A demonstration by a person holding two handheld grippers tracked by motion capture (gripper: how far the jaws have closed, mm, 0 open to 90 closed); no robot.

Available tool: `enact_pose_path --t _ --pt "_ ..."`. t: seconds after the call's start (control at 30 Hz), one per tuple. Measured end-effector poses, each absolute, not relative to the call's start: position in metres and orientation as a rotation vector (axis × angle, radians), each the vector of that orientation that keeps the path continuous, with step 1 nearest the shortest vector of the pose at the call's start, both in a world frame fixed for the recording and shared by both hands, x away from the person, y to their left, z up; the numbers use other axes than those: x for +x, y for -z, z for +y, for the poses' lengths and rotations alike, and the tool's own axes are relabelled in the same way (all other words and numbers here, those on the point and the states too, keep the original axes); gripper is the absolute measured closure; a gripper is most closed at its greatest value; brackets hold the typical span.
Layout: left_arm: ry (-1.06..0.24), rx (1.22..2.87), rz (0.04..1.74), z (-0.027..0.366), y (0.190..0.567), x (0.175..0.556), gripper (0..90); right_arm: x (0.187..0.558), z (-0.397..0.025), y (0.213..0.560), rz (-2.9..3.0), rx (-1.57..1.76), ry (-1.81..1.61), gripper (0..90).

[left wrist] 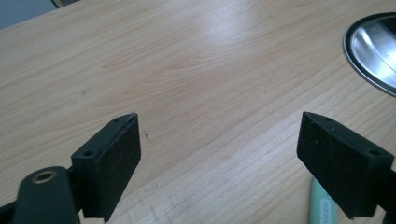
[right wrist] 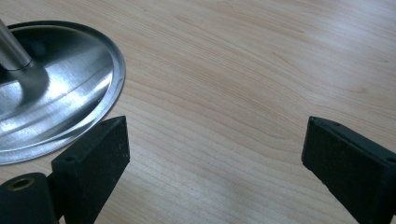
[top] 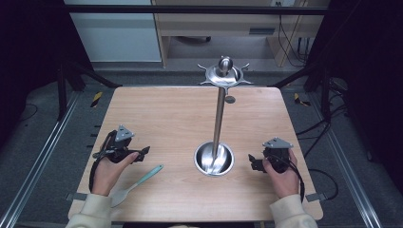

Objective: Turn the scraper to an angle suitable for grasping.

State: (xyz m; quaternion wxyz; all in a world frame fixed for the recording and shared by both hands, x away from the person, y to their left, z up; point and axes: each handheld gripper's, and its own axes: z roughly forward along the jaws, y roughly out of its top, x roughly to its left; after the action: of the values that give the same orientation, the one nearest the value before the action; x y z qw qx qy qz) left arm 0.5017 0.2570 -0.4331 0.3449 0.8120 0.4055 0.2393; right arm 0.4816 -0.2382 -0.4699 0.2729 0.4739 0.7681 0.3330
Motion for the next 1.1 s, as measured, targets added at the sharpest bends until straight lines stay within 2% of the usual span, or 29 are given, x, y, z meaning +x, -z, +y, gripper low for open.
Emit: enact_pose_path --t 0.13,0.23,0.3,0.33,0.37,0.4,0.47,0.57,0.7,1.1 --pt "-0.635 2.149 1.033 0.25 0.432 0.498 17.3 0.481 -0.239 0.47 2.07 1.274 -0.894 8.0" --pt "-0.638 2.202 1.004 0.245 0.432 0.495 24.7 0.481 -0.238 0.47 2.07 1.269 -0.889 8.0" --pt "-0.623 2.235 0.982 0.243 0.433 0.495 34.4 0.481 -0.238 0.47 2.074 1.276 -0.891 8.0" --pt "-0.623 2.235 0.982 0.243 0.433 0.495 42.0 0.481 -0.238 0.47 2.074 1.276 -0.891 8.0" --pt "-0.591 2.246 0.971 0.242 0.434 0.495 42.0 0.481 -0.238 0.47 2.072 1.283 -0.89 8.0" --pt "-0.552 2.278 0.961 0.241 0.437 0.494 55.9 0.482 -0.237 0.471 2.07 1.284 -0.883 8.0" --pt "-0.508 2.308 0.957 0.239 0.44 0.493 66.6 0.482 -0.236 0.471 2.072 1.278 -0.89 8.1" --pt "-0.444 2.341 0.947 0.237 0.445 0.493 77.6 0.482 -0.234 0.471 2.08 1.275 -0.885 8.2" --pt "-0.421 2.384 0.938 0.232 0.452 0.494 89.0 0.482 -0.236 0.471 2.082 1.284 -0.883 8.4" --pt "-0.349 2.446 0.919 0.224 0.466 0.493 90.0 0.483 -0.233 0.473 2.109 1.264 -0.865 8.6"
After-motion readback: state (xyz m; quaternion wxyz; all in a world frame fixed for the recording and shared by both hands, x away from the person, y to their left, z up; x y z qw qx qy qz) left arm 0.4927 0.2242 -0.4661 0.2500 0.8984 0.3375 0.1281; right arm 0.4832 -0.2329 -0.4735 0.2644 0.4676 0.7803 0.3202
